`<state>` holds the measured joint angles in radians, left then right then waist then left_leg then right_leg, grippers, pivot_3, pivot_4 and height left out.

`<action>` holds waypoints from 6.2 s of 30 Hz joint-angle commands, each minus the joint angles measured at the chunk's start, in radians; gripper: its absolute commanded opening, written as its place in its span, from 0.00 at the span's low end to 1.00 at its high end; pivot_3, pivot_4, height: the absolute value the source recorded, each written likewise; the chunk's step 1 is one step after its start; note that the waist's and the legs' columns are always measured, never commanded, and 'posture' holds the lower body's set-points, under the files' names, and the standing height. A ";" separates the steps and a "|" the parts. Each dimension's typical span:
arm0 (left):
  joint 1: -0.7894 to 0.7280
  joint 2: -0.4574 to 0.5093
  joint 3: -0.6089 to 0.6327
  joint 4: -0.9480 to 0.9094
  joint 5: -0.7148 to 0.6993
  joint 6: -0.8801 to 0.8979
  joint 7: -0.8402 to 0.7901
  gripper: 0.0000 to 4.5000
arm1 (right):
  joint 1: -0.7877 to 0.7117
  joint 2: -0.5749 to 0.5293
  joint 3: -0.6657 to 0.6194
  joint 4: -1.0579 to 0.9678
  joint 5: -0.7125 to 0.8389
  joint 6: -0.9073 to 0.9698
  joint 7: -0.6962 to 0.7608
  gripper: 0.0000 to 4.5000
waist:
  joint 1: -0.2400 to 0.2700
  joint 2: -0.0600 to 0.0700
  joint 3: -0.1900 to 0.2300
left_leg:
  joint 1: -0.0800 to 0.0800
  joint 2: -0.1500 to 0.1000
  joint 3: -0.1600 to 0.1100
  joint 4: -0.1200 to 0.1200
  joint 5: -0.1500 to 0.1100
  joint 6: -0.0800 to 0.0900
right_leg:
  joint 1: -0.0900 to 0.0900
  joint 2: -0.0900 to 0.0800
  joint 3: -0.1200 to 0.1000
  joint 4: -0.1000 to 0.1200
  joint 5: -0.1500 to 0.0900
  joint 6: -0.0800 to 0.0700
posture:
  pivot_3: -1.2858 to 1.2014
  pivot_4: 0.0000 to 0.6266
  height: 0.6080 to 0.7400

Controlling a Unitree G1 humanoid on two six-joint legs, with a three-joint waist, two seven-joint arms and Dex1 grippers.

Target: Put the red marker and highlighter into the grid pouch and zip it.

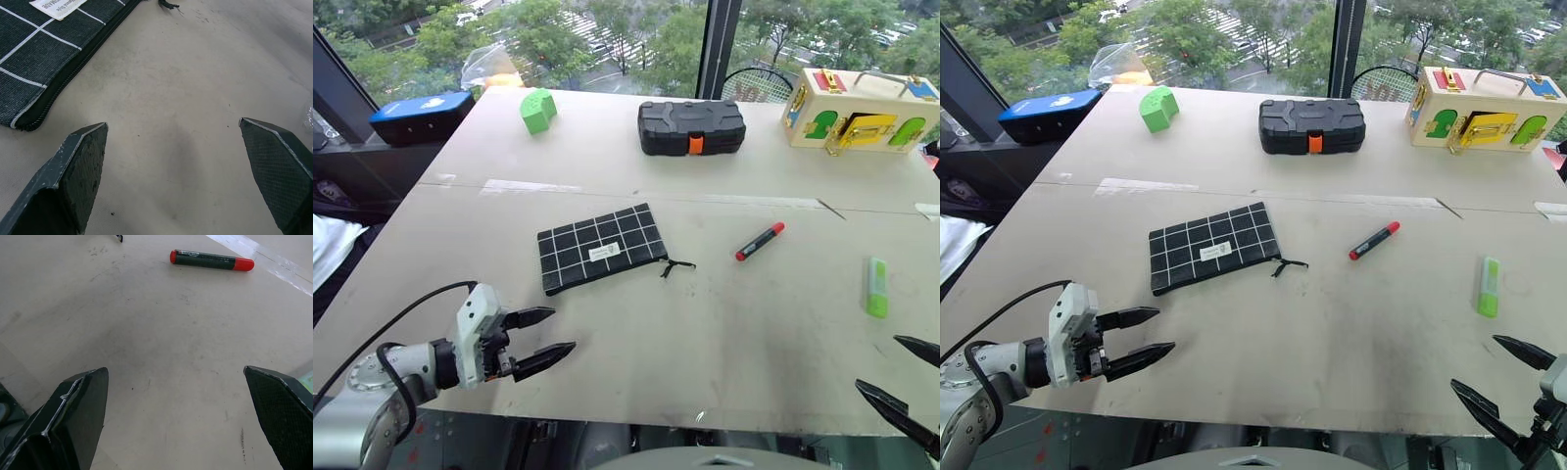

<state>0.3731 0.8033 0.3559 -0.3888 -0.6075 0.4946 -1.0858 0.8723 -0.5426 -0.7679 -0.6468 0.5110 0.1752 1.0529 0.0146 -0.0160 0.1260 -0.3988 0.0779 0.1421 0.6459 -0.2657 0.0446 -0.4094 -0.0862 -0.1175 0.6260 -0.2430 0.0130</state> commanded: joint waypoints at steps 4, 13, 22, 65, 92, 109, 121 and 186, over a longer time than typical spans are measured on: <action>-0.132 -0.055 0.044 -0.030 -0.043 0.036 0.157 0.97 | -0.141 -0.079 0.057 -0.192 0.123 0.144 -0.159 1.00 | 0.000 0.001 0.001 | 0.000 -0.001 -0.001 0.003 0.000 0.000 | 0.000 0.000 0.001 0.000 0.002 -0.002 | 0.52 0.24 1.00; -0.237 0.056 0.023 0.424 0.459 -0.905 0.111 0.97 | -0.270 -0.190 0.189 -0.292 0.216 0.222 -0.174 1.00 | 0.002 -0.006 -0.003 | -0.001 -0.004 -0.007 0.003 0.000 0.001 | 0.000 0.001 -0.001 0.000 0.005 -0.008 | 0.52 0.24 1.00; -0.473 0.178 -0.180 1.028 0.971 -1.598 0.425 0.97 | -0.283 -0.205 0.256 -0.344 0.216 0.154 -0.092 1.00 | 0.010 -0.008 -0.005 | -0.001 -0.005 -0.007 0.004 0.002 0.007 | 0.000 -0.001 -0.003 0.000 0.005 -0.008 | 0.52 0.24 1.00; -0.567 -0.101 -0.541 0.652 0.859 -1.090 0.549 0.59 | -0.247 -0.148 0.301 -0.341 0.131 0.089 -0.190 1.00 | 0.023 0.007 -0.016 | 0.002 -0.011 -0.009 0.009 0.002 0.017 | 0.010 -0.002 -0.006 0.002 0.002 0.007 | 0.52 0.24 1.00; -0.715 -0.201 -0.456 0.471 0.598 -0.924 0.392 0.01 | -1.161 0.216 0.583 0.055 0.212 0.934 -0.983 1.00 | 0.000 0.002 -0.010 | 0.000 -0.011 -0.007 0.013 0.005 0.012 | 0.007 0.000 -0.007 0.010 0.006 0.002 | 0.52 0.24 1.00; -0.696 -0.218 -0.468 0.398 0.597 -0.887 0.375 0.00 | -1.276 0.210 0.580 0.129 0.224 0.942 -0.934 0.43 | -0.006 0.002 -0.009 | 0.000 -0.010 -0.006 0.013 0.005 0.012 | 0.007 0.000 -0.006 0.011 0.006 0.002 | 0.52 0.24 1.00; -0.710 -0.213 -0.473 0.435 0.621 -0.898 0.371 0.00 | -1.211 0.110 0.578 0.024 0.286 0.970 -0.856 0.01 | -0.004 0.002 -0.009 | -0.001 -0.010 -0.006 0.013 0.003 0.014 | 0.006 0.000 -0.005 0.011 0.006 0.002 | 0.52 0.24 1.00; -0.730 -0.158 -0.591 0.379 0.590 -0.957 0.099 0.00 | -1.309 0.026 0.720 0.183 0.389 1.195 -0.679 0.01 | -0.004 0.001 -0.006 | -0.002 -0.009 -0.006 0.011 0.002 0.017 | 0.005 0.000 -0.007 0.007 0.006 0.002 | 0.52 0.24 1.00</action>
<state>-0.3448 0.6394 -0.2415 0.0384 0.0148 -0.4306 -0.9773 -0.4379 -0.5047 -0.0425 -0.4316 0.8939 1.3709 0.3641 0.0102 -0.0145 0.1202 -0.4012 0.0692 0.1360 0.6571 -0.2636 0.0612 -0.4040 -0.0867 -0.1245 0.6326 -0.2372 0.0154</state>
